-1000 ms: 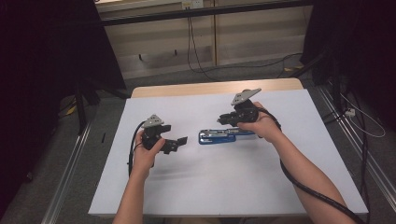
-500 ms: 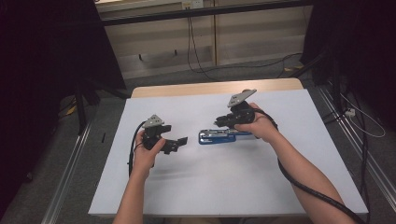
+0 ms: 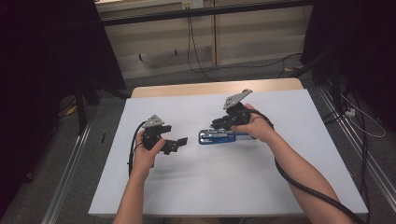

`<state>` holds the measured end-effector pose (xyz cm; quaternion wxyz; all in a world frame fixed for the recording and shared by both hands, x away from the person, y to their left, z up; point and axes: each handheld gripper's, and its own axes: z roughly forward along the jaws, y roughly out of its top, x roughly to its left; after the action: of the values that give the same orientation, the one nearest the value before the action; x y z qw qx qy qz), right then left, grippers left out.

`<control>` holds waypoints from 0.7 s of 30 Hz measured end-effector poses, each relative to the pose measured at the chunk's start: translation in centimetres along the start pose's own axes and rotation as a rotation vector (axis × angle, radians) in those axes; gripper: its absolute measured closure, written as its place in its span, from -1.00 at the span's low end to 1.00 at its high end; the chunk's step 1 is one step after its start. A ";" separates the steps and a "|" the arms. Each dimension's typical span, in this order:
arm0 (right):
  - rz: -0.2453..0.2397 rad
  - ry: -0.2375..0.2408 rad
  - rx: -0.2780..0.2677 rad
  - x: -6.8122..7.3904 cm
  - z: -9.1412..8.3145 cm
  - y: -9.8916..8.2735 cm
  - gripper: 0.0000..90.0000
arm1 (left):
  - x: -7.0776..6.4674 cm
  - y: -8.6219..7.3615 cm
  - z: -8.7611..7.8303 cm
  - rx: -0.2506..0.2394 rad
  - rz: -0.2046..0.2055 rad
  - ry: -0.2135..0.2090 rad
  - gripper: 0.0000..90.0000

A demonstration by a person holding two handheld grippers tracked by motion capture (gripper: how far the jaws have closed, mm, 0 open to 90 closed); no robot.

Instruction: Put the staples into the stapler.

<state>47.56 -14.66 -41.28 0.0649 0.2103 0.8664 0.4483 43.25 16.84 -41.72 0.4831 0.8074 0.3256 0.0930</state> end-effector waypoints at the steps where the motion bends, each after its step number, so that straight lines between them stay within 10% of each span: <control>1: 0.001 0.004 0.000 0.0 0.1 0.0 0.76 | 0.0 0.0 0.0 0.000 0.000 0.000 -0.88; 21: -0.017 0.056 0.019 -0.2 1.0 0.4 0.76 | 0.0 -0.1 0.0 0.015 0.003 -0.003 -0.88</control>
<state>48.16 -13.75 -41.58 0.0424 0.1910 0.8737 0.4453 43.17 16.85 -41.76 0.4775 0.8116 0.3243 0.0903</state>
